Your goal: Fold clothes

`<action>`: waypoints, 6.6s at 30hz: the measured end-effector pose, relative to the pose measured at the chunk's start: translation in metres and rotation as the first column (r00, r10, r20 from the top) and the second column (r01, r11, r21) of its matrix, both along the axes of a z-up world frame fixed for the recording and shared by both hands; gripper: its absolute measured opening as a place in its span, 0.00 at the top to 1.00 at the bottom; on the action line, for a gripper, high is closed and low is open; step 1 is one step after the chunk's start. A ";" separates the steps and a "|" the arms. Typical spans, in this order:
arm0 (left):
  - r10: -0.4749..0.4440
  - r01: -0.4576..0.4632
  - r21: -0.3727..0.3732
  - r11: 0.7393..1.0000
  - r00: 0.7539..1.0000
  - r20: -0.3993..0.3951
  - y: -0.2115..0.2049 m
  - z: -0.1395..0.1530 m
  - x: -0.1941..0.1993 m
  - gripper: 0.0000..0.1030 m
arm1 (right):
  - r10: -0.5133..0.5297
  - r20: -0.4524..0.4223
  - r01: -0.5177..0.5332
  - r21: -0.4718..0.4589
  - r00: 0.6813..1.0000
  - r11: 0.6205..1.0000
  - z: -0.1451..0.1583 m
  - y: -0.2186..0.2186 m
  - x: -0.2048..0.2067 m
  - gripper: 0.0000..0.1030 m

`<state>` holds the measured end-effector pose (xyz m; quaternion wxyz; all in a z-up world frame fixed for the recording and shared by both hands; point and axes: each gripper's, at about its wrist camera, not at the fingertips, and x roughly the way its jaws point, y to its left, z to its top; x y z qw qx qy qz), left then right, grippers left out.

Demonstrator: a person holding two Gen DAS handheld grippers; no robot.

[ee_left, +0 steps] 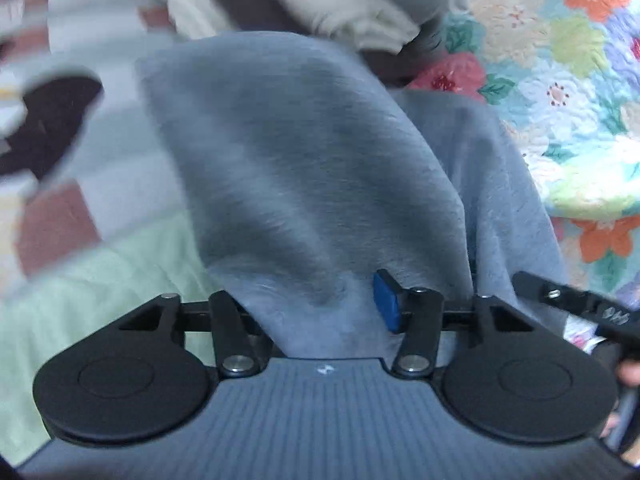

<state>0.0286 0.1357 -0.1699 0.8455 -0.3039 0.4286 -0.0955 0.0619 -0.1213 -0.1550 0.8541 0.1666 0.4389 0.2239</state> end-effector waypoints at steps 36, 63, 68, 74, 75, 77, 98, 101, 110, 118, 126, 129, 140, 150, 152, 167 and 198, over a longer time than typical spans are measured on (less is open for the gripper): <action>0.368 -0.694 0.565 0.445 0.718 0.591 0.294 0.360 -0.120 0.73 | 0.228 0.819 -0.211 -0.134 0.527 0.968 0.362 0.210 -0.060 0.90; 0.497 -0.524 0.333 0.784 0.851 0.170 0.279 0.014 -0.176 0.43 | 0.625 0.179 -0.529 -0.389 0.760 0.754 0.023 0.297 -0.057 0.43; 0.433 -0.475 0.346 0.809 0.880 0.196 0.247 0.020 -0.171 0.36 | 0.677 0.159 -0.559 -0.447 0.719 0.698 0.021 0.271 -0.060 0.41; 0.485 -0.533 0.388 0.751 0.846 0.223 0.241 0.024 -0.174 0.36 | 0.869 0.081 -0.610 -0.681 0.487 0.406 -0.021 0.290 -0.119 0.34; 0.484 -0.536 0.428 0.728 0.843 0.234 0.241 0.026 -0.175 0.35 | 0.893 0.071 -0.587 -0.730 0.445 0.350 -0.030 0.297 -0.128 0.34; 0.434 -0.483 0.578 0.657 0.870 0.234 0.237 0.030 -0.174 0.30 | 0.927 0.048 -0.495 -0.834 0.372 0.242 -0.049 0.307 -0.143 0.34; -0.060 -0.150 0.355 0.923 0.854 0.516 0.148 0.064 -0.201 0.22 | 0.738 0.041 -0.737 0.125 0.673 0.665 0.138 0.303 -0.010 0.92; -0.006 -0.196 0.317 0.928 0.843 0.538 0.145 0.058 -0.196 0.16 | 0.774 0.037 -0.763 0.199 0.633 0.615 0.136 0.316 -0.024 0.92; 0.223 -0.353 0.377 0.856 0.911 0.348 0.190 0.042 -0.193 0.96 | 0.787 0.137 -0.792 -0.018 0.602 0.610 0.133 0.333 -0.072 0.72; 0.504 -0.666 0.533 0.522 0.745 0.437 0.286 0.110 -0.305 0.98 | 0.706 0.144 -0.633 -0.345 0.694 0.693 0.148 0.303 -0.048 0.56; 0.616 -0.728 0.638 0.251 0.628 0.476 0.356 0.154 -0.378 0.98 | 0.609 0.086 -0.526 -0.419 0.788 0.740 0.101 0.300 -0.018 0.52; 0.659 -0.728 0.671 0.142 0.575 0.485 0.379 0.159 -0.396 0.98 | 0.549 0.047 -0.508 -0.319 0.835 0.800 0.087 0.300 0.000 0.52; 0.820 -0.748 0.633 0.198 0.480 0.311 0.447 0.074 -0.419 0.98 | 0.555 -0.193 -0.560 0.031 0.809 0.828 0.003 0.319 0.016 0.42; 0.892 -0.818 0.541 0.197 0.378 0.246 0.492 0.034 -0.397 0.80 | 0.690 0.137 -0.626 -0.325 0.710 0.709 -0.020 0.372 -0.020 0.42; 0.864 -0.840 0.494 0.227 0.407 0.296 0.477 0.038 -0.407 0.74 | 0.659 0.173 -0.588 -0.329 0.732 0.739 -0.021 0.376 -0.016 0.42; 0.505 -0.435 0.711 0.552 0.853 0.130 0.349 0.008 -0.435 0.38 | 0.537 0.624 -0.362 -0.396 0.568 0.844 0.101 0.385 -0.039 0.93; 0.868 -0.681 0.660 0.317 0.488 0.086 0.417 0.044 -0.466 0.90 | 0.516 0.494 -0.317 -0.432 0.700 0.844 0.032 0.392 0.031 0.92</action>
